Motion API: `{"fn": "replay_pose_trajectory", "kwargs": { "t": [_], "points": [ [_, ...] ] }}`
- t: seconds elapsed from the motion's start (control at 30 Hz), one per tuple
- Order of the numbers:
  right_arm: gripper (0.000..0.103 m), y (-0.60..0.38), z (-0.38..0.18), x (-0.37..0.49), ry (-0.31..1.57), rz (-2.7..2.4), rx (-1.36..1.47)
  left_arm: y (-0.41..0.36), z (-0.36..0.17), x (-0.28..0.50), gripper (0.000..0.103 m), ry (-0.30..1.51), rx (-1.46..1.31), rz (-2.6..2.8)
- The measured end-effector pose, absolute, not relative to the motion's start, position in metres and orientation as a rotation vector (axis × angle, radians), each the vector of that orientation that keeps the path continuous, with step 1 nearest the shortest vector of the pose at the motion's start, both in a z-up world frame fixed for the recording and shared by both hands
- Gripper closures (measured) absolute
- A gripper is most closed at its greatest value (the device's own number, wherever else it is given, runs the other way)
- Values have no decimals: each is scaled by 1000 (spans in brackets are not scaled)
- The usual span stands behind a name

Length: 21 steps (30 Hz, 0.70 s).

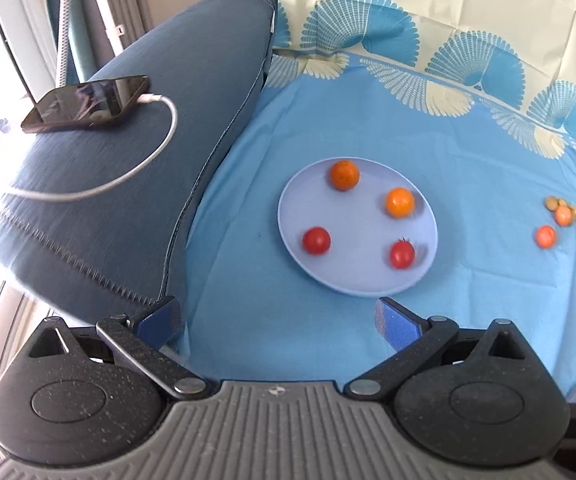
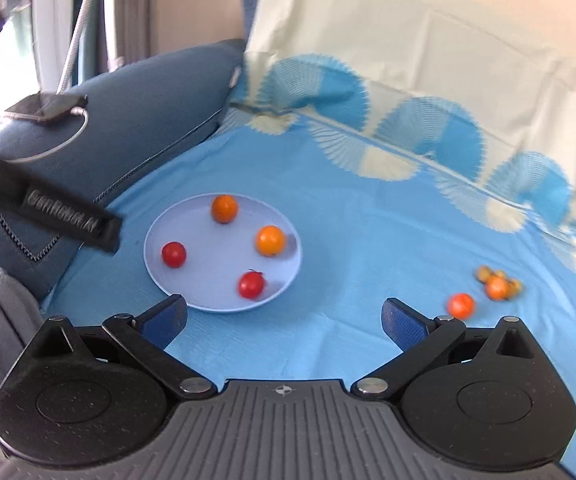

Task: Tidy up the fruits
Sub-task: 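Withdraw both open tools from the plate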

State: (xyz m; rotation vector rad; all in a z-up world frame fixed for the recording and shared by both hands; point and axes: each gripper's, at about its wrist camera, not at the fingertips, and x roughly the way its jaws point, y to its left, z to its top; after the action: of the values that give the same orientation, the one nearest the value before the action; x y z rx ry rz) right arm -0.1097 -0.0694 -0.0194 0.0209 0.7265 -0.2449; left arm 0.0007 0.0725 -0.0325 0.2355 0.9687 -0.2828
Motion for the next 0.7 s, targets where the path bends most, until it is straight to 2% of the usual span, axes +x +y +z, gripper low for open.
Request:
{"fn": "replay_pose_trajectory", "kwargs": {
  "t": [0.7],
  "points": [
    [1,-59,29,-196,531,-237,90,94,18,-84,0,802,239,-293]
  ]
}}
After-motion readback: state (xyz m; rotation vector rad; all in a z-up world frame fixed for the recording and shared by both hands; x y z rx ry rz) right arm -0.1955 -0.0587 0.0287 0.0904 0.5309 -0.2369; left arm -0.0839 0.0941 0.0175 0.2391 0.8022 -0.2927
